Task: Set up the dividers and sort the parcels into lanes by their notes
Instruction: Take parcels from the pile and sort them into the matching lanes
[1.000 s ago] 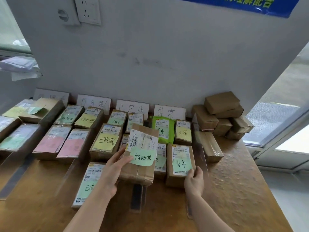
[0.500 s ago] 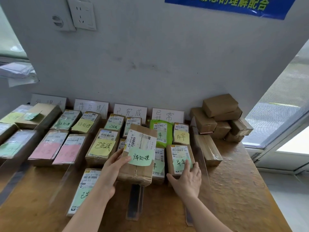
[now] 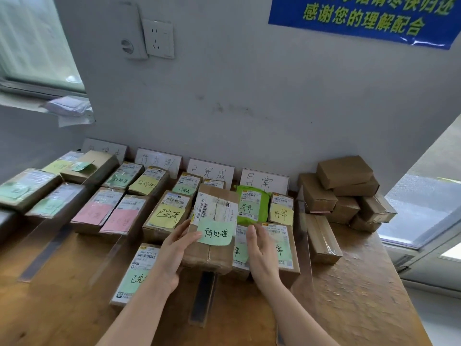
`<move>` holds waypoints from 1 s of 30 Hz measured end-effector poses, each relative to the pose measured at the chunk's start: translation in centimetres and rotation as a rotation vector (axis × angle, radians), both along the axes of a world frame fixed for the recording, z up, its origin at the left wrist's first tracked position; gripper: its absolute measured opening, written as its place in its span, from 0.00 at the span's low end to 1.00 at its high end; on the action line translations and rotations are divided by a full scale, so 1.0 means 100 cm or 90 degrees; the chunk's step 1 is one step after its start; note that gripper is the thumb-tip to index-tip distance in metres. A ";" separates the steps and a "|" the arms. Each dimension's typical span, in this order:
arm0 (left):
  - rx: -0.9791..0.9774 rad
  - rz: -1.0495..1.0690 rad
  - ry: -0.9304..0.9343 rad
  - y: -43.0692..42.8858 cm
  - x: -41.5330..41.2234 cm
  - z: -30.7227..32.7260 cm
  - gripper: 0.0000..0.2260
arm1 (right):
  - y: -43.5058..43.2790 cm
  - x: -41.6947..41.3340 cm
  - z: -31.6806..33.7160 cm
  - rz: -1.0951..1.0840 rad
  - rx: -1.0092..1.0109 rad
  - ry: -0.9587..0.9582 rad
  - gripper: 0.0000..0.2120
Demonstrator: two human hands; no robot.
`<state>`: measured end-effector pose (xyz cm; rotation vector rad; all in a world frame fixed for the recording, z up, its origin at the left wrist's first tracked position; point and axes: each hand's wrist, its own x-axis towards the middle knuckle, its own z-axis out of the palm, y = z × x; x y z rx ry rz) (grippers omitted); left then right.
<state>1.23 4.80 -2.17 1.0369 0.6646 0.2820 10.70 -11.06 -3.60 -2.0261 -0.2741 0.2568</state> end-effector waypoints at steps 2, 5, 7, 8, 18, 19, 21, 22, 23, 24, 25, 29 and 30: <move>0.000 0.019 -0.011 0.000 -0.004 0.002 0.26 | 0.011 -0.008 0.011 0.067 0.089 0.088 0.45; -0.007 0.035 -0.021 0.003 -0.016 0.004 0.32 | 0.024 -0.022 0.027 0.180 0.146 0.196 0.39; -0.012 0.057 -0.022 0.007 -0.026 0.004 0.32 | 0.032 -0.029 0.027 0.205 0.166 0.227 0.38; -0.014 0.069 -0.023 0.010 -0.031 0.003 0.29 | 0.037 -0.033 0.028 0.211 0.166 0.224 0.34; -0.028 0.151 -0.016 0.068 -0.094 0.016 0.11 | 0.110 -0.086 0.032 0.226 0.174 0.198 0.21; -0.025 0.152 -0.017 0.075 -0.101 0.018 0.09 | 0.120 -0.092 0.031 0.222 0.175 0.199 0.22; -0.009 0.155 -0.018 0.094 -0.115 0.018 0.10 | 0.141 -0.106 0.029 0.212 0.172 0.198 0.21; 0.005 0.152 -0.016 0.104 -0.122 0.018 0.11 | 0.152 -0.114 0.029 0.206 0.173 0.197 0.21; 0.019 0.149 -0.011 0.115 -0.131 0.019 0.13 | 0.164 -0.122 0.028 0.195 0.172 0.198 0.20; 0.026 0.148 -0.007 0.127 -0.140 0.017 0.14 | 0.175 -0.132 0.028 0.185 0.167 0.196 0.20; 0.026 0.147 -0.002 0.138 -0.148 0.016 0.14 | 0.186 -0.140 0.029 0.177 0.162 0.195 0.20; 0.049 0.124 0.014 0.180 -0.172 0.011 0.15 | 0.225 -0.169 0.029 0.148 0.167 0.195 0.17; 0.059 0.119 0.017 0.189 -0.177 0.010 0.16 | 0.233 -0.175 0.029 0.140 0.167 0.200 0.16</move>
